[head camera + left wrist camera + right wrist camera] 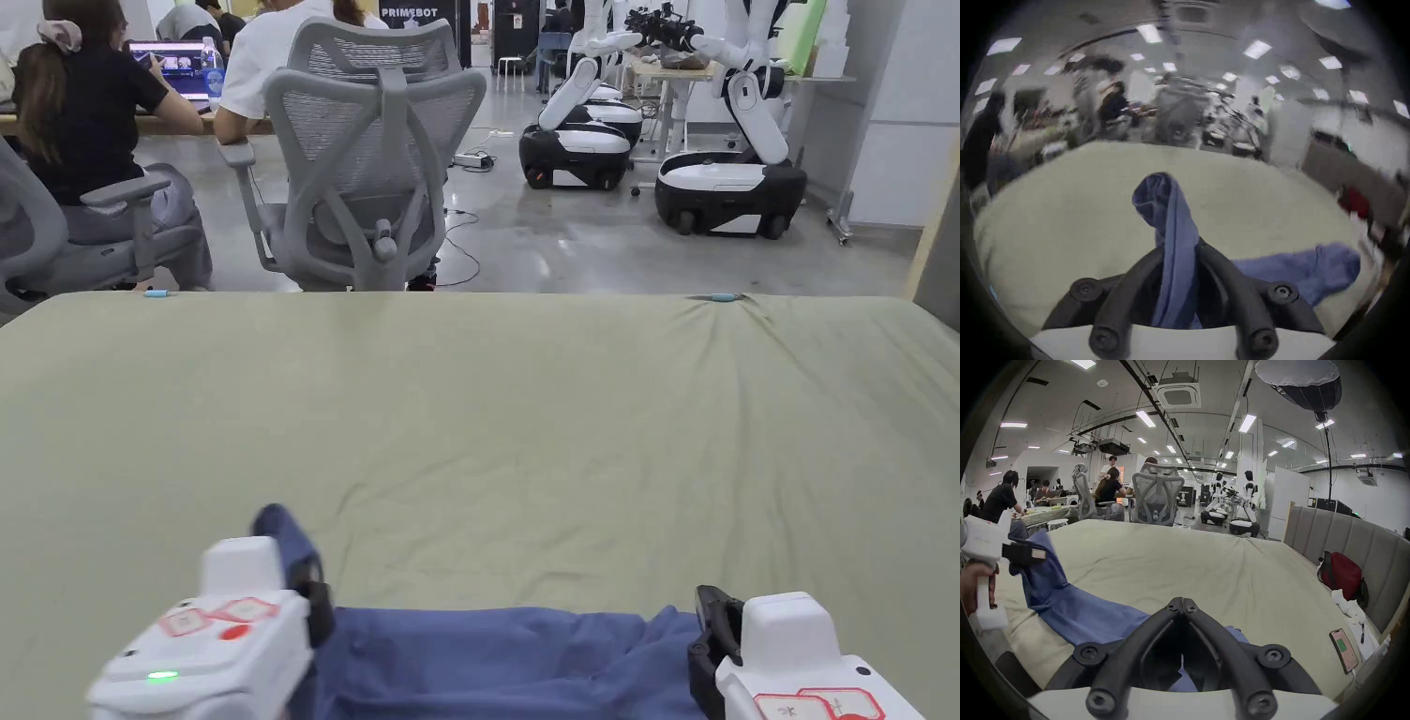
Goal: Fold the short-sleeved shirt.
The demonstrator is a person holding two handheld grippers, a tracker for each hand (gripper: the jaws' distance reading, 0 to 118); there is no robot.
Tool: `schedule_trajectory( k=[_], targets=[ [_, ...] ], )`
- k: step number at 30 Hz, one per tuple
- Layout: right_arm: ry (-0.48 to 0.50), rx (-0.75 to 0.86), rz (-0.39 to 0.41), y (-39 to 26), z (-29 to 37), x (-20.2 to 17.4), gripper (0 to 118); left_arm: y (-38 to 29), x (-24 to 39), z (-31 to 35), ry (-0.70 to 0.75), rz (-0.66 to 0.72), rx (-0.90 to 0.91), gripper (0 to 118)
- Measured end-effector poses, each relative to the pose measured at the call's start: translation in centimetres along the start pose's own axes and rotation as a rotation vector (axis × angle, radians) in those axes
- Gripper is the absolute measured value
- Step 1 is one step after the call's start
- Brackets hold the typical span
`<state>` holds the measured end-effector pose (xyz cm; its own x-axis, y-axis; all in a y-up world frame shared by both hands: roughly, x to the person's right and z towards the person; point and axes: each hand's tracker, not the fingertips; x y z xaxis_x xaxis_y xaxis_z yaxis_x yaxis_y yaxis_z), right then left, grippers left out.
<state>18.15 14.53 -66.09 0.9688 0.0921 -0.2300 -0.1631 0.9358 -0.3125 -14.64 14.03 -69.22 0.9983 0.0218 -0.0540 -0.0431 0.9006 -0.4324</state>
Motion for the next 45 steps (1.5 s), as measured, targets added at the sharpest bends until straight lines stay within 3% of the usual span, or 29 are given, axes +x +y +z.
schedule_trajectory(
  k=[4,7,9,10,11,13,14,16,18,20,21,23,24,30,36,40,42,45],
  targets=[
    [0.03,0.001,0.008,-0.4,1.3,1.0,0,-3.5,10.6,-1.6,-0.021,-0.327,-0.054,7],
    [0.057,-0.005,0.003,-1.0,2.1,1.7,0,-5.9,15.0,-3.4,0.012,-0.435,-0.104,6],
    [0.071,-0.007,0.007,-1.3,2.5,2.3,0,-6.6,15.5,-4.6,0.036,-0.431,-0.119,7],
    [0.078,-0.008,-0.003,-1.4,2.7,2.6,0,-6.5,14.9,-4.8,0.029,-0.392,-0.139,17],
    [0.086,-0.009,-0.012,-1.5,2.8,3.0,0,-5.9,13.9,-4.7,-0.022,-0.289,-0.172,35],
    [0.101,-0.017,-0.025,-1.9,2.8,3.6,0,-4.2,12.0,-3.7,-0.104,-0.098,-0.155,96],
    [0.104,-0.022,-0.019,-2.1,2.7,3.8,0,-3.1,10.9,-2.6,-0.137,-0.025,-0.11,100],
    [0.108,-0.035,-0.012,-2.5,2.3,4.2,0,-1.3,8.6,-0.3,-0.214,0.14,-0.04,95],
    [0.118,-0.049,-0.013,-2.6,2.0,4.5,0,-1.0,6.1,0.7,-0.186,0.25,-0.036,97],
    [0.136,-0.034,-0.011,-2.3,2.1,4.3,0,-1.7,4.4,0.5,-0.14,0.336,-0.064,89],
    [0.126,-0.02,0.023,-2.1,2.1,4.0,0,-2.3,3.7,0.1,-0.133,0.357,-0.079,77],
    [0.127,-0.025,0.052,-2.3,1.9,3.6,0,-3.4,3.4,-1.3,-0.115,0.355,-0.168,19],
    [0.14,-0.036,0.042,-2.3,1.8,3.7,0,-4.1,4.1,-2.0,-0.134,0.341,-0.195,2],
    [0.141,-0.044,0.036,-2.3,1.4,3.6,0,-6.6,8.8,-5.3,-0.313,0.418,-0.277,0],
    [0.133,-0.041,0.01,-2.4,1.6,4.4,0,-6.9,13.9,-6.4,-0.331,0.267,-0.336,0],
    [0.13,-0.04,0.007,-2.4,1.7,4.5,0,-4.0,10.0,-2.0,-0.278,0.322,-0.131,0],
    [0.134,-0.041,0.017,-2.5,1.7,4.3,0,-3.2,7.4,-0.6,-0.225,0.282,-0.128,0],
    [0.141,-0.04,0.06,-2.5,1.7,3.4,0,-3.5,3.1,0.8,-0.15,0.338,-0.115,0]
  ],
)
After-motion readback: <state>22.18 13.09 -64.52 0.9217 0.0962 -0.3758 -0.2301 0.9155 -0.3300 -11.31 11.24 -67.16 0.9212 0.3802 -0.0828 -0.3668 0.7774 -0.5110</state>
